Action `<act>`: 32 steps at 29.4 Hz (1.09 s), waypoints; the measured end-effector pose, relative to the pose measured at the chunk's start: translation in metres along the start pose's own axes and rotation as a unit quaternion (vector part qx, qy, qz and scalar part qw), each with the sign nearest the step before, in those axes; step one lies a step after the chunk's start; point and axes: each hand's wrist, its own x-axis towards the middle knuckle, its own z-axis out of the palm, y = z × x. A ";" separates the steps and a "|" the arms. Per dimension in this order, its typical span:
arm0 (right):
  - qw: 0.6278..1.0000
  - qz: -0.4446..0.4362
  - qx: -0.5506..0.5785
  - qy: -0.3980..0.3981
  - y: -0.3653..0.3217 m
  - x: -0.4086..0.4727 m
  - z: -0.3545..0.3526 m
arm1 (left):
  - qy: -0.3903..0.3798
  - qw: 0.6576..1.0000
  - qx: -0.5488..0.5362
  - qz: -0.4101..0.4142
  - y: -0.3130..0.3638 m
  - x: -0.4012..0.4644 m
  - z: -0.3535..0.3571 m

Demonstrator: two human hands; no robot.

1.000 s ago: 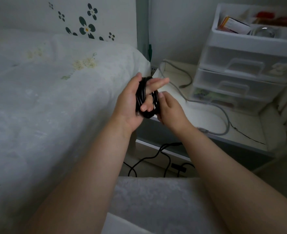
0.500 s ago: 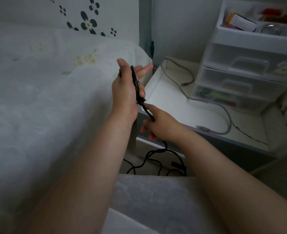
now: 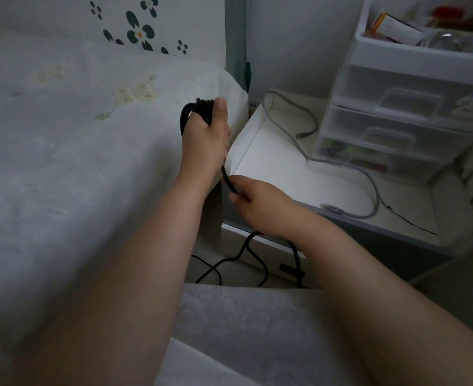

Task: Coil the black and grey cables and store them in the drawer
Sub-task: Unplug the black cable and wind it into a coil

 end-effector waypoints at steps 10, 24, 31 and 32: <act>0.986 -0.034 -0.157 -0.037 0.003 -0.006 -0.017 | -0.067 0.940 -0.288 -0.170 -0.004 0.008 -0.010; 0.994 -0.076 -0.077 0.024 0.014 -0.001 -0.023 | -0.124 0.991 0.051 -0.008 -0.001 -0.010 0.008; 0.993 -0.097 -0.055 0.037 0.017 0.000 -0.022 | -0.163 0.969 0.038 -0.184 -0.005 -0.004 0.003; 0.993 -0.097 -0.052 0.040 0.017 0.000 -0.023 | -0.162 0.965 0.024 -0.205 -0.005 -0.003 0.002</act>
